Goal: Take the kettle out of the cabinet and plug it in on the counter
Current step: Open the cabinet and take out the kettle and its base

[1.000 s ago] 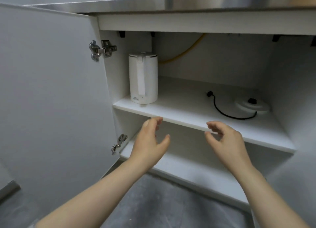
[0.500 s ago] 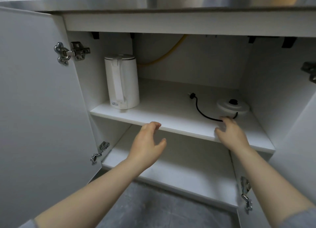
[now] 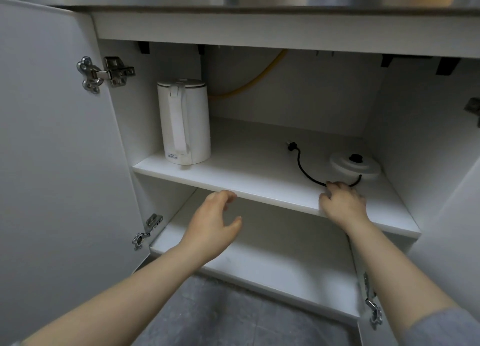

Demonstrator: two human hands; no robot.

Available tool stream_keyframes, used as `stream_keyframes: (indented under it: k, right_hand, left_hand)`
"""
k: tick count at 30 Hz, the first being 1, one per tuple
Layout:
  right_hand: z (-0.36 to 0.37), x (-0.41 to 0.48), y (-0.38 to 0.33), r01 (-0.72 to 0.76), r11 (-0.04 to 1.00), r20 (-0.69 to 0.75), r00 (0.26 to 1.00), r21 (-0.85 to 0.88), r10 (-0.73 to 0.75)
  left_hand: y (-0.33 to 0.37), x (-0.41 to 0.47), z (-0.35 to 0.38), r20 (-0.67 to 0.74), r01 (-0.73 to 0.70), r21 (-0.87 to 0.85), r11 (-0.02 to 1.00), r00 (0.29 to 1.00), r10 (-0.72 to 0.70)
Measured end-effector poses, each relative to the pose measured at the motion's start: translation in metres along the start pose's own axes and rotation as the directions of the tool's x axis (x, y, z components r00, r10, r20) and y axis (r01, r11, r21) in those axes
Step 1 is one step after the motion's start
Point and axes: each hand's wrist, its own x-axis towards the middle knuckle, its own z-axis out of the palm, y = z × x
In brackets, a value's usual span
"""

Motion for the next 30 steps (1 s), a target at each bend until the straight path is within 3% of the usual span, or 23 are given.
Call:
stream_keyframes:
  k: [5,7,10,12,15,18,22,24,27,29,30]
  right_hand:
    - [0.006,-0.031,-0.010,0.157,0.983,-0.072,0.986,0.095,-0.150]
    - [0.005,-0.043,-0.012,0.241,0.943,-0.071,0.970,0.229,-0.231]
    - [0.000,-0.060,-0.019,0.265,0.796,-0.095,0.962,0.545,-0.255]
    - [-0.004,-0.069,-0.019,0.222,0.700,-0.201,0.973,0.679,-0.114]
    - [-0.003,-0.076,-0.004,0.107,0.656,-0.313,0.927,0.747,0.206]
    - [0.005,-0.083,0.013,0.004,0.630,-0.271,0.905,0.776,0.328]
    - [0.011,-0.083,0.022,-0.132,0.604,-0.149,0.908,0.786,0.393]
    - [0.015,-0.080,0.023,-0.250,0.431,0.065,0.914,0.867,0.399]
    - [0.011,-0.077,0.021,-0.452,0.001,0.435,0.858,0.892,0.275]
    - [0.005,-0.075,0.020,-0.469,-0.255,0.519,0.835,0.846,0.183]
    - [0.002,-0.074,0.021,-0.446,-0.325,0.516,0.839,0.834,0.171]
  left_hand:
    - [-0.002,0.006,0.004,0.026,-0.037,0.037,0.999,0.999,0.036]
    - [0.000,0.010,0.008,0.049,-0.078,0.068,0.995,0.996,0.075]
    - [0.008,0.018,0.016,0.088,-0.159,0.133,0.978,0.985,0.148]
    - [0.016,0.023,0.024,0.125,-0.225,0.183,0.957,0.971,0.204]
    - [0.028,0.033,0.035,0.209,-0.308,0.250,0.918,0.943,0.260]
    - [0.037,0.042,0.049,0.298,-0.335,0.314,0.888,0.923,0.243]
    - [0.045,0.050,0.062,0.283,-0.255,0.279,0.926,0.943,0.174]
    - [0.046,0.048,0.064,0.257,-0.220,0.225,0.949,0.953,0.160]
    - [0.044,0.039,0.061,0.255,-0.227,0.146,0.963,0.949,0.185]
    - [0.041,0.031,0.056,0.266,-0.256,0.128,0.958,0.940,0.216]
    - [0.039,0.028,0.053,0.269,-0.274,0.126,0.953,0.935,0.233]
